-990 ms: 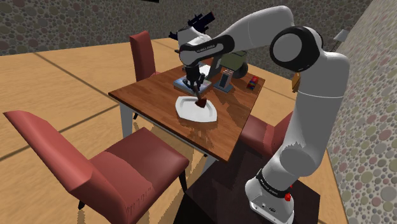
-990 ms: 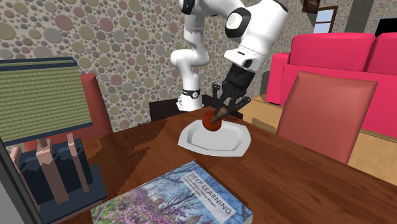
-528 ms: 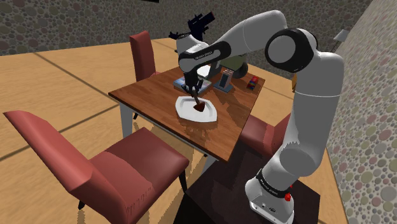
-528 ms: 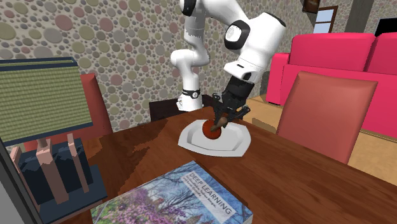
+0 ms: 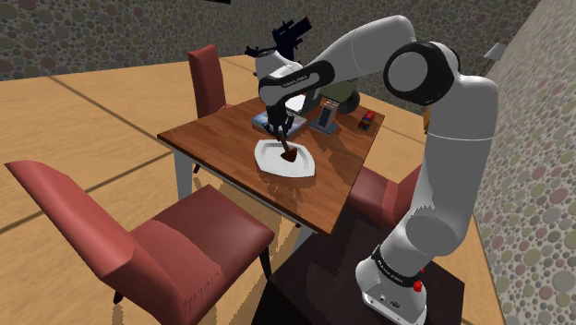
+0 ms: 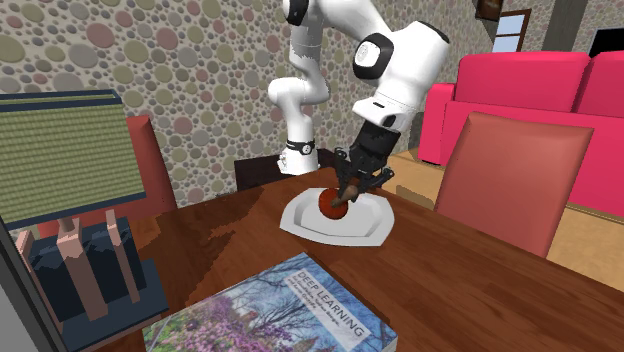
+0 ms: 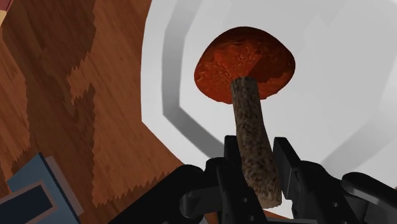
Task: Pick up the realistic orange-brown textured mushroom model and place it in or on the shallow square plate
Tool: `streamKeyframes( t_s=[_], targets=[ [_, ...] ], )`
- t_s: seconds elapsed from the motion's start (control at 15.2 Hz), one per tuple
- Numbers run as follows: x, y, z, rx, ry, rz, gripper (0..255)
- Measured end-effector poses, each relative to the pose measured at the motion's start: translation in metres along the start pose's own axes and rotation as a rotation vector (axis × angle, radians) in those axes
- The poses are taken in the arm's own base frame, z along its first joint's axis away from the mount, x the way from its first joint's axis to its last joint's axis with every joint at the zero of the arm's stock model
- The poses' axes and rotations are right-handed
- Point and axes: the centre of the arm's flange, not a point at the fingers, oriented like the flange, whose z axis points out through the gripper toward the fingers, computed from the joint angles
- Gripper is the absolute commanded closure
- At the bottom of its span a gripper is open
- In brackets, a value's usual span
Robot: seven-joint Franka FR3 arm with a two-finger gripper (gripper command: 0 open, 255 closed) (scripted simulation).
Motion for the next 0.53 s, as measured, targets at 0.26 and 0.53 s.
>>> streamKeyframes(
  t_s=[0.26, 0.53],
  targets=[
    [-0.001, -0.001, 0.004, -0.003, -0.012, -0.003, 0],
    [-0.001, -0.001, -0.011, -0.003, -0.012, -0.003, 0]
  ],
)
